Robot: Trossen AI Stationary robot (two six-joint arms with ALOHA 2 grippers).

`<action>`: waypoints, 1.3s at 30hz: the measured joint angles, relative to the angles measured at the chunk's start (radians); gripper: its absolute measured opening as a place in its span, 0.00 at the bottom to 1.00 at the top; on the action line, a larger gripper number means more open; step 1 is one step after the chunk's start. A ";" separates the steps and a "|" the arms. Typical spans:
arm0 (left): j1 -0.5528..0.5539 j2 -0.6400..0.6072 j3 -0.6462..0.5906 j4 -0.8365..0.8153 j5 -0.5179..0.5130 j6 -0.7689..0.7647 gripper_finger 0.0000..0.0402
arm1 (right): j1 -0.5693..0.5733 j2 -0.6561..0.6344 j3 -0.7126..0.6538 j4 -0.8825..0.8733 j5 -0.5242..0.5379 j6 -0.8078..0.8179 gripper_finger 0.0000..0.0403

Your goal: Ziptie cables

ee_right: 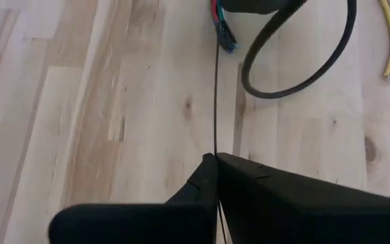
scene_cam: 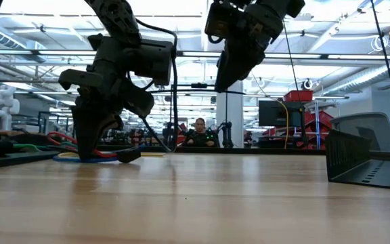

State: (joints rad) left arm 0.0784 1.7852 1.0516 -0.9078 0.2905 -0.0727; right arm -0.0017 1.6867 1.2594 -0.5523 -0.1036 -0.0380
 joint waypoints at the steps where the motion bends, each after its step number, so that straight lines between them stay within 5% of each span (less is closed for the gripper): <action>1: 0.000 0.000 0.003 -0.001 0.000 0.000 0.01 | 0.000 0.000 0.000 -0.011 0.000 0.000 0.00; 9: 0.002 -0.075 0.029 -0.004 -0.044 0.026 0.01 | -0.014 0.000 -0.144 -0.115 0.048 -0.008 0.00; 20: 0.004 -0.090 0.030 -0.080 -0.052 0.037 0.01 | -0.078 0.002 -0.271 0.041 0.075 0.164 0.01; 26: 0.004 -0.090 0.030 -0.119 -0.066 0.060 0.02 | -0.149 0.002 -0.274 0.080 0.081 0.109 0.18; 33: 0.013 -0.130 0.031 -0.119 -0.228 0.151 0.01 | -0.173 0.002 -0.275 -0.041 0.048 0.166 0.41; 39: 0.088 -0.127 0.032 -0.126 -0.294 0.349 0.01 | -0.152 0.001 -0.334 -0.044 0.080 0.240 0.47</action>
State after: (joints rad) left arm 0.1661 1.6583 1.0838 -1.0342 -0.0033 0.2759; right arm -0.1535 1.6878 0.9250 -0.5959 -0.0239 0.2025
